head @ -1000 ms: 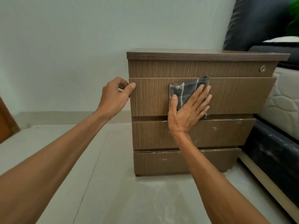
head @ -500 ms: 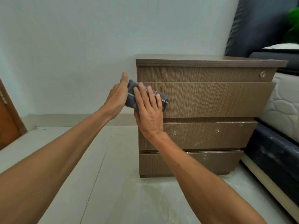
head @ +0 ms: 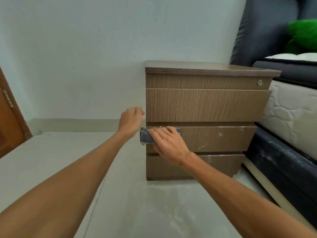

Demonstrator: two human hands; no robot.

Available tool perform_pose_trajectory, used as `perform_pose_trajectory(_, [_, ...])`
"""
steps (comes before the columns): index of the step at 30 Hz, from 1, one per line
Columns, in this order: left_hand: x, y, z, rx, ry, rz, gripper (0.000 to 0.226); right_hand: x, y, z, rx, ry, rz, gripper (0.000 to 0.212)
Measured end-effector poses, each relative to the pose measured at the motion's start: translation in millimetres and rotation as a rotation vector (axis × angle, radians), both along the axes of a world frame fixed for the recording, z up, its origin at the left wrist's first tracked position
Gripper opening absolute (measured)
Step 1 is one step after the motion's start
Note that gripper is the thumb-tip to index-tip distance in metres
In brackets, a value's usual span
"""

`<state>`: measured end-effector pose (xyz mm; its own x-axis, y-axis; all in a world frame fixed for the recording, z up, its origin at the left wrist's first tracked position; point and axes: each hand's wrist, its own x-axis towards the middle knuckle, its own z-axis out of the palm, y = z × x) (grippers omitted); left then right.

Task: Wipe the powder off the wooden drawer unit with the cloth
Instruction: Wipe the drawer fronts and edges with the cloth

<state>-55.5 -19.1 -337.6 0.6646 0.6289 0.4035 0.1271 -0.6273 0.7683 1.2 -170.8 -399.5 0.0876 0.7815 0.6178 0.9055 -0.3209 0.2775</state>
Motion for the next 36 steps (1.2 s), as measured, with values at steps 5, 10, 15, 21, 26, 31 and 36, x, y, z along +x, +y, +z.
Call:
perform_pose_trajectory(5, [3, -15, -38, 0.351, 0.236, -0.145, 0.029, 1, -53, -19, -0.015, 0.035, -0.09, 0.043])
perform_pose_trajectory(10, [7, -21, -45, 0.484, 0.345, -0.102, 0.038, 8, -91, -23, 0.012, 0.089, -0.163, 0.042])
perform_pose_trajectory(15, [3, -29, -43, 0.448, 0.321, -0.045, 0.03, 11, -103, -15, 0.081, 0.138, -0.212, 0.042])
perform_pose_trajectory(21, [-11, -33, -39, 0.445, 0.285, -0.036, 0.033, 14, -92, 7, 0.212, 0.169, -0.215, 0.042])
perform_pose_trajectory(26, [-17, -37, -35, 0.428, 0.285, -0.041, 0.038, 10, -62, 24, 0.273, 0.164, -0.179, 0.043])
perform_pose_trajectory(31, [-19, -35, -31, 0.366, 0.263, -0.047, 0.034, 3, -18, 29, 0.227, 0.201, -0.139, 0.044])
perform_pose_trajectory(36, [-19, -34, -29, 0.327, 0.228, -0.039, 0.026, 8, 4, -2, 0.056, 0.217, -0.157, 0.05])
